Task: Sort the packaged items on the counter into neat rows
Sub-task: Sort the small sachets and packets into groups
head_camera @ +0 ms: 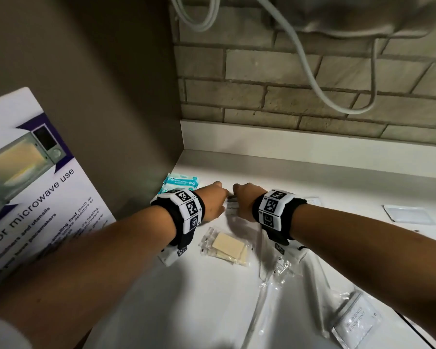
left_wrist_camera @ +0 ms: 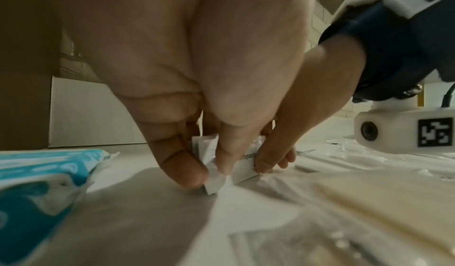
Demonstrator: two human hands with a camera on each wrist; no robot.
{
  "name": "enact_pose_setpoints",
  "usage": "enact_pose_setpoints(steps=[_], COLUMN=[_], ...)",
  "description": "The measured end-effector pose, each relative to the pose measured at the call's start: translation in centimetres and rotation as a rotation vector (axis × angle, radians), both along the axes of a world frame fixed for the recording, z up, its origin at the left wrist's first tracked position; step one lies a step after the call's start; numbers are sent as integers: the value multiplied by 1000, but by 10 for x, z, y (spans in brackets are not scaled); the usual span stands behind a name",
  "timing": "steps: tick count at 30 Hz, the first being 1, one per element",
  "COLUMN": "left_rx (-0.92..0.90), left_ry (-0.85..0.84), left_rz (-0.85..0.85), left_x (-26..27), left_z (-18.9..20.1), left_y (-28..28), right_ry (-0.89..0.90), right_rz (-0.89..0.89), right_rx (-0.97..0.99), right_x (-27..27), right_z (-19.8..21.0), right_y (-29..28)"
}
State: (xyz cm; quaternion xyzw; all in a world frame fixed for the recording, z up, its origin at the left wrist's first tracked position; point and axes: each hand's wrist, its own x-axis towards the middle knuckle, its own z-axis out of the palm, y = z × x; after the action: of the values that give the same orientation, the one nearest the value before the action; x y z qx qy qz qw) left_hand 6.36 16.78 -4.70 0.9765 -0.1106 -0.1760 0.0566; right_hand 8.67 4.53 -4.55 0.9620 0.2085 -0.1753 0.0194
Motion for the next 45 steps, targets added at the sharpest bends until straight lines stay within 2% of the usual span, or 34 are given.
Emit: enact_pose_setpoints(steps=[6,12,15,25,32,40,45], left_rx=[17,76,22,48,-88,-532,-528], left_ry=[-64,-21,5,30,65,89,34], left_rz=[41,-26,50,27,82,272,301], left_x=[2,-4,-2,1,10,38,51], left_z=[0,-1,-3,-1,-1,-11,-17], left_y=[0,-6,-4,0,11,19,21], right_ry=[-23,28,46,43,146,279,307], right_rz=[-10,42,71,-13,-113,-262,-305], right_rx=[43,-89,-106,118,194,315,326], right_x=[-2,-11,-11,-1,10,41,57], right_z=[-2,-2,5,11,14,10,8], right_y=[-1,-1,-5,-15,-22,-25,-25])
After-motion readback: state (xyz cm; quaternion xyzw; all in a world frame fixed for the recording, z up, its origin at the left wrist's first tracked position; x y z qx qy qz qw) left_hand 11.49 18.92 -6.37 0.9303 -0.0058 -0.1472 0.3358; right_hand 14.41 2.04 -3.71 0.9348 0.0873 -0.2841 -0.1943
